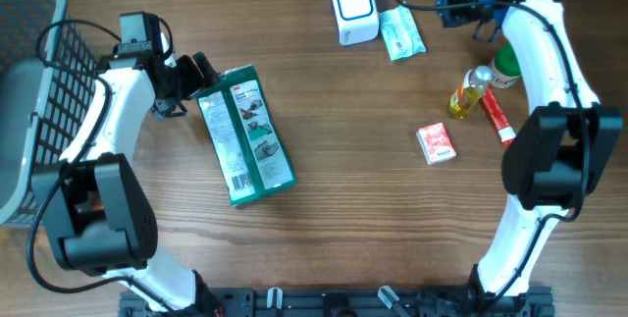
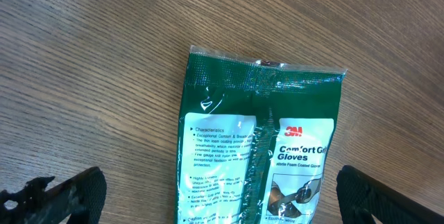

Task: Scan the item barcode
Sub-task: 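Carry the wipes pack right and release it beside the red packet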

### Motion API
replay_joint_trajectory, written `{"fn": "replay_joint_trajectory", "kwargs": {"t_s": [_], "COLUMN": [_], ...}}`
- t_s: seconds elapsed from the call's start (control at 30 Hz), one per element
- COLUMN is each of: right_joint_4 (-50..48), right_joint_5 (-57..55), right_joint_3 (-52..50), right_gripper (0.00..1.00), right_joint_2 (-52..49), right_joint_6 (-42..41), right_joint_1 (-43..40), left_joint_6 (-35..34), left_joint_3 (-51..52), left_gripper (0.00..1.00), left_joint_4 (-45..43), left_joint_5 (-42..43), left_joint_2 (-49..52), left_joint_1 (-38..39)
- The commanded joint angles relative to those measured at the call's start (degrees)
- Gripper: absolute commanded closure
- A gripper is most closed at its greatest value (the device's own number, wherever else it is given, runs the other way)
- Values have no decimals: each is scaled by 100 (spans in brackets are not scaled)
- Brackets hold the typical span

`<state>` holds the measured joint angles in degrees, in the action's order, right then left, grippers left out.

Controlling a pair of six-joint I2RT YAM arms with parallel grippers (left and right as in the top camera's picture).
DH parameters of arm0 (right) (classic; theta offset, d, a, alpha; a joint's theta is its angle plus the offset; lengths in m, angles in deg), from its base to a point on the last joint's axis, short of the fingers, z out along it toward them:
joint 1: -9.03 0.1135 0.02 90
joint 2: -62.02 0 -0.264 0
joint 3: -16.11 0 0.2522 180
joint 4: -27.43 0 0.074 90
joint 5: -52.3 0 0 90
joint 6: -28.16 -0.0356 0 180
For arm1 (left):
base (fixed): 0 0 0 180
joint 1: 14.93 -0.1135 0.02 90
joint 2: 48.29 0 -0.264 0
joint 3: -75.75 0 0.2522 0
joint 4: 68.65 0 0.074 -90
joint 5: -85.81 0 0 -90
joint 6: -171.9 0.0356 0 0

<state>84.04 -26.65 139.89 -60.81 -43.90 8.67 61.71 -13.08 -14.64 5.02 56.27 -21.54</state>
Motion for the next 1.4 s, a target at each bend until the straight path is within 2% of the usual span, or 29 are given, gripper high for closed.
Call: {"fn": "replay_joint_trajectory", "kwargs": {"t_s": [0.0,0.07,0.33,0.6,0.7,0.93,1.0,1.03,1.07,1.27,1.37], "right_joint_4": [-31,-79,-481,-787,-787,-807,-791,-791,-787,-737,44], "right_joint_5": [337,323,605,623,621,546,490,487,490,66,-61], "right_joint_3": [0,0,0,0,-37,-192,-181,-164,-111,-4,-4], "right_gripper": [45,48,48,49,54,55,69,87,95,96,96], "right_joint_2": [-240,-455,-1272,-1471,-1480,-1757,-1641,-1528,-1377,455,1351], "right_joint_6": [518,570,592,592,590,590,581,586,581,229,-238], "right_joint_1": [262,332,369,374,372,352,343,323,291,188,190], "left_joint_6": [48,48,48,48,48,48,48,48,48,48,48], "left_joint_3": [-74,-74,-74,-74,-74,-74,-74,-74,-74,-74,-74], "left_gripper": [0,0,0,0,0,0,0,0,0,0,0], "left_joint_4": [2,2,2,2,2,2,2,2,2,2,2], "left_joint_5": [-13,-13,-13,-13,-13,-13,-13,-13,-13,-13,-13], "left_joint_2": [-74,-74,-74,-74,-74,-74,-74,-74,-74,-74,-74], "left_joint_1": [-31,-33,-31,-31,-33,-31,-31,-31,-31,-33,-31]}}
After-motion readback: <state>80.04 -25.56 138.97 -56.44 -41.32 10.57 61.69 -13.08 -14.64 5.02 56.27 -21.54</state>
